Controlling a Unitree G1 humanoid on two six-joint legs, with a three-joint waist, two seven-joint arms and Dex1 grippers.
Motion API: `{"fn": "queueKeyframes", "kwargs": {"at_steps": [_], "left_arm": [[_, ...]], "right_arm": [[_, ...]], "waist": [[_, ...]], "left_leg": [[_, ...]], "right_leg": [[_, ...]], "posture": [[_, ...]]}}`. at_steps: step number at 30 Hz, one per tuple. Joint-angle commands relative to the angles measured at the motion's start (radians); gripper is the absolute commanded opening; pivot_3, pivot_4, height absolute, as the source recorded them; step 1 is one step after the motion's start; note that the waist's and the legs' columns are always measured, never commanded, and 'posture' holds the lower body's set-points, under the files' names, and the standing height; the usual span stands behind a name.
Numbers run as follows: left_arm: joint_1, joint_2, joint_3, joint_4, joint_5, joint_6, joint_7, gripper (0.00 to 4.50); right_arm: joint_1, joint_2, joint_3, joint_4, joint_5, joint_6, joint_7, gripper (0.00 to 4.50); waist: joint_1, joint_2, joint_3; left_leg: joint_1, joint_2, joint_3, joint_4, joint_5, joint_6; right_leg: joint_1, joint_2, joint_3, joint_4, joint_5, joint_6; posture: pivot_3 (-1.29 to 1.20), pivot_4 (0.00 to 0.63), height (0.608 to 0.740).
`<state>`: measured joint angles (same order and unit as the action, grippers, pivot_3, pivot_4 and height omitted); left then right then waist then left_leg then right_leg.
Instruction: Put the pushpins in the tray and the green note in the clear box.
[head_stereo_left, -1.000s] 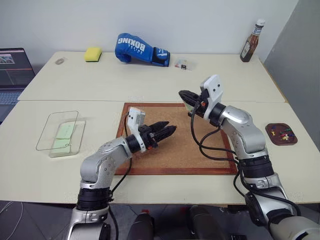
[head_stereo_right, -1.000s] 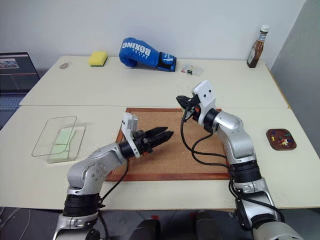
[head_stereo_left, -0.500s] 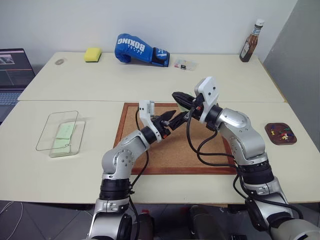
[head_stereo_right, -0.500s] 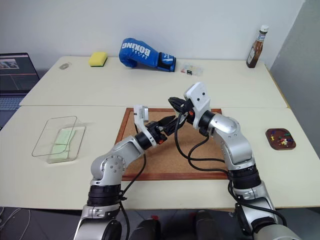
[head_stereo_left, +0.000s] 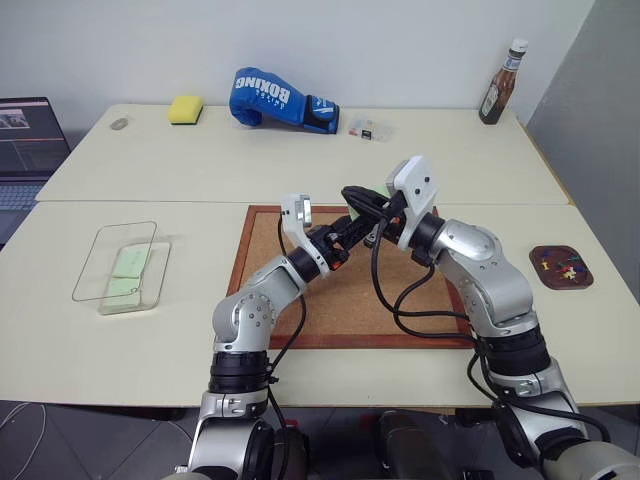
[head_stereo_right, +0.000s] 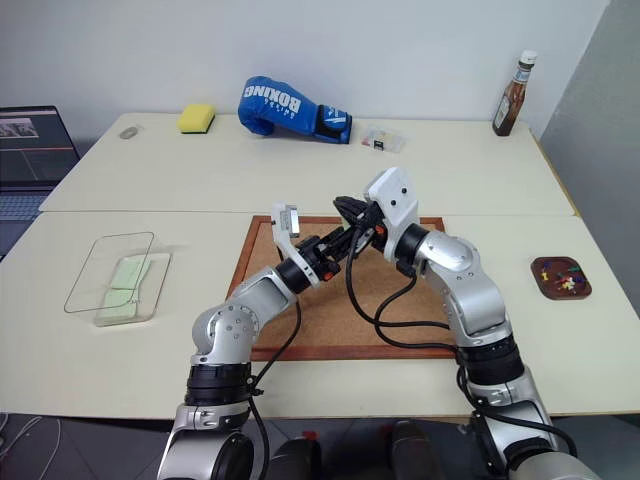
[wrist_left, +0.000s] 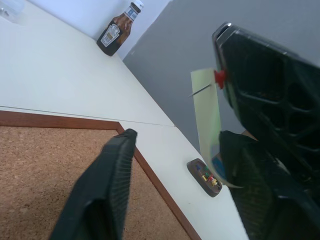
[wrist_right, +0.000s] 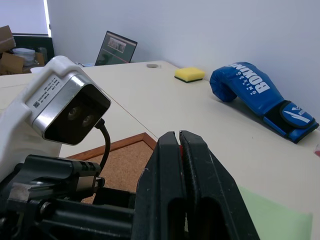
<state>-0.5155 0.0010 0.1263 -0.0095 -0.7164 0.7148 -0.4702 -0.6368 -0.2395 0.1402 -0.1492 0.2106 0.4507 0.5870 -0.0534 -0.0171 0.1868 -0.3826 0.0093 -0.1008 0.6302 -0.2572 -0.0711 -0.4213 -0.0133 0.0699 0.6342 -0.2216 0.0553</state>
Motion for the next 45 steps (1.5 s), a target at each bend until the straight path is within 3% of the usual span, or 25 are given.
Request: {"fn": "queueKeyframes", "kwargs": {"at_steps": [1, 9, 19, 25, 29, 36, 41, 45], "left_arm": [[-0.014, -0.002, 0.008, -0.045, -0.032, -0.012, -0.003, 1.76], [0.000, -0.006, 0.013, -0.041, -0.063, 0.012, 0.016, 0.04], [-0.017, -0.018, 0.107, 0.083, -0.121, 0.078, 0.123, 0.04], [-0.025, 0.008, 0.076, 0.083, -0.090, 0.082, 0.104, 0.04], [-0.050, 0.087, -0.044, -0.006, 0.003, 0.049, 0.030, 0.04], [-0.149, 0.288, -0.339, -0.105, 0.256, -0.142, -0.218, 0.04], [-0.250, 0.271, -0.470, -0.031, 0.394, -0.329, -0.330, 0.04], [-0.299, 0.237, -0.548, 0.059, 0.488, -0.472, -0.405, 0.04]], "right_arm": [[0.002, -0.002, -0.008, -0.039, 0.013, 0.002, -0.006, 0.00], [0.006, -0.004, -0.012, -0.035, 0.006, -0.003, -0.013, 0.00], [0.007, -0.015, -0.038, -0.077, 0.013, 0.018, -0.047, 0.00], [0.028, -0.036, -0.069, -0.111, 0.011, 0.044, -0.082, 0.00], [0.064, -0.092, -0.154, -0.114, -0.050, 0.094, -0.193, 0.00], [0.200, -0.213, -0.410, -0.090, -0.160, 0.204, -0.421, 0.00], [0.189, -0.238, -0.624, 0.047, -0.096, 0.322, -0.491, 0.00], [0.155, -0.277, -0.684, 0.174, -0.059, 0.335, -0.481, 0.00]], "waist": [[0.000, 0.000, 0.000], [0.000, 0.000, 0.000], [0.000, 0.000, 0.000], [-0.001, 0.000, 0.000], [0.001, 0.000, 0.000], [0.021, -0.001, 0.000], [0.022, -0.001, 0.000], [0.009, 0.000, 0.000]], "left_leg": [[0.000, 0.000, 0.000, 0.000, 0.000, 0.000], [0.000, 0.000, 0.000, 0.000, 0.000, 0.000], [0.001, 0.000, 0.000, 0.003, 0.000, 0.000], [0.001, -0.001, -0.001, 0.008, 0.000, 0.000], [0.000, -0.001, -0.001, 0.011, 0.000, 0.000], [-0.001, -0.002, 0.000, 0.012, 0.000, 0.000], [-0.001, -0.002, 0.001, 0.012, 0.000, 0.000], [0.000, -0.001, 0.002, 0.012, 0.000, 0.001]], "right_leg": [[0.000, 0.000, 0.000, 0.000, 0.000, 0.000], [0.000, 0.000, 0.000, 0.001, 0.000, 0.000], [0.000, 0.000, 0.000, 0.005, -0.001, 0.001], [0.000, 0.000, 0.000, 0.009, -0.001, 0.001], [0.001, 0.000, 0.000, 0.010, -0.001, 0.001], [0.000, 0.000, 0.001, 0.009, -0.001, 0.001], [0.001, 0.000, 0.002, 0.009, -0.001, 0.001], [0.001, 0.001, 0.003, 0.010, -0.001, 0.001]], "posture": [[0.00, 0.150, 0.740], [0.00, 0.150, 0.740], [0.00, 0.150, 0.740], [0.00, 0.150, 0.740], [0.00, 0.150, 0.740], [0.00, 0.150, 0.740], [0.00, 0.150, 0.740], [0.00, 0.150, 0.740]]}}
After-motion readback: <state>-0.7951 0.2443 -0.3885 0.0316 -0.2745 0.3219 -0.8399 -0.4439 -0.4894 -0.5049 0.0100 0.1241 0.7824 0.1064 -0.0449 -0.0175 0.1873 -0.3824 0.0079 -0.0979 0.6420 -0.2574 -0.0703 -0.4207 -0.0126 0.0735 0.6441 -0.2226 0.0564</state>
